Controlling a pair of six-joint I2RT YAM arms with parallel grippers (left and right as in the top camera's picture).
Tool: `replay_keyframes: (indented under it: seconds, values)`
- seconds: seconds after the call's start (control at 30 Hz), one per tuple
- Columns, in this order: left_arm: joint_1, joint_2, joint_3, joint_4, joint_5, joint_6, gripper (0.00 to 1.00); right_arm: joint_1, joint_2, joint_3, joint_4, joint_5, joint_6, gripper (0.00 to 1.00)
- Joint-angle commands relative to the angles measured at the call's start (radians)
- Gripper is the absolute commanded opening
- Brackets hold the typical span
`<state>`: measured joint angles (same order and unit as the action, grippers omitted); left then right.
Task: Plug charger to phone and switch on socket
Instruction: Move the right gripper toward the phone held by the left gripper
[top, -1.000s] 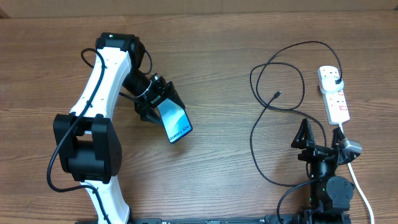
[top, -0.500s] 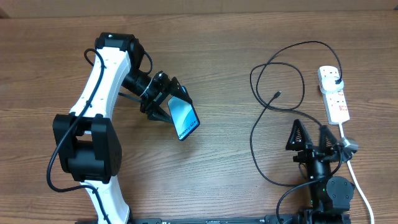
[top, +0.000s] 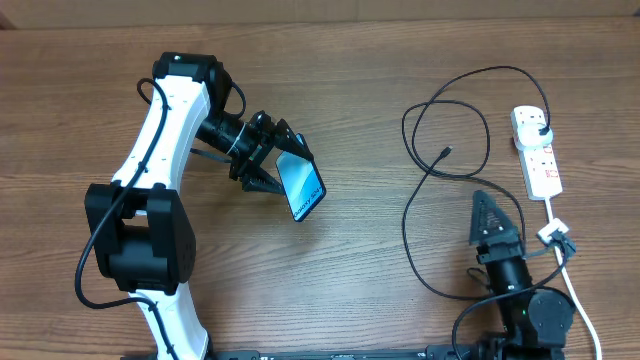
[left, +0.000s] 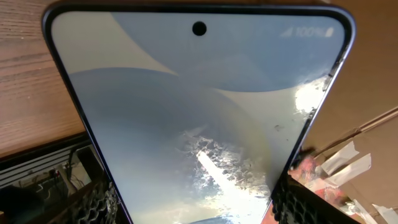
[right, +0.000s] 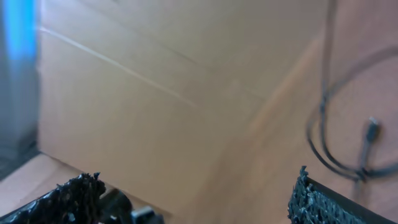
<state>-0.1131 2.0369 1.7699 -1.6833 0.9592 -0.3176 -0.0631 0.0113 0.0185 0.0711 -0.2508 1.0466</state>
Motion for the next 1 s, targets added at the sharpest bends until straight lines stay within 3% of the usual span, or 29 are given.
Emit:
replay_keyframes:
  seconds: [0.0,0.2,0.47,0.67,0.97]
  values:
    - [0.008,0.003,0.029,-0.007,0.055,0.019,0.67,0.002,-0.003,-0.001,0.039,-0.07,-0.075,1.0]
    - [0.008,0.003,0.029,-0.006,0.052,0.019,0.67,0.002,0.083,0.142,-0.122,-0.164,-0.145,0.99]
    - [0.008,0.003,0.029,-0.006,0.051,0.019,0.66,0.04,0.415,0.487,-0.327,-0.208,-0.256,0.99]
    - [0.008,0.003,0.029,-0.007,0.051,0.019,0.66,0.246,0.649,0.684,-0.366,-0.154,-0.271,0.99]
    - [0.008,0.003,0.029,-0.006,0.052,0.019,0.66,0.697,0.805,0.705,-0.36,0.352,-0.156,0.99]
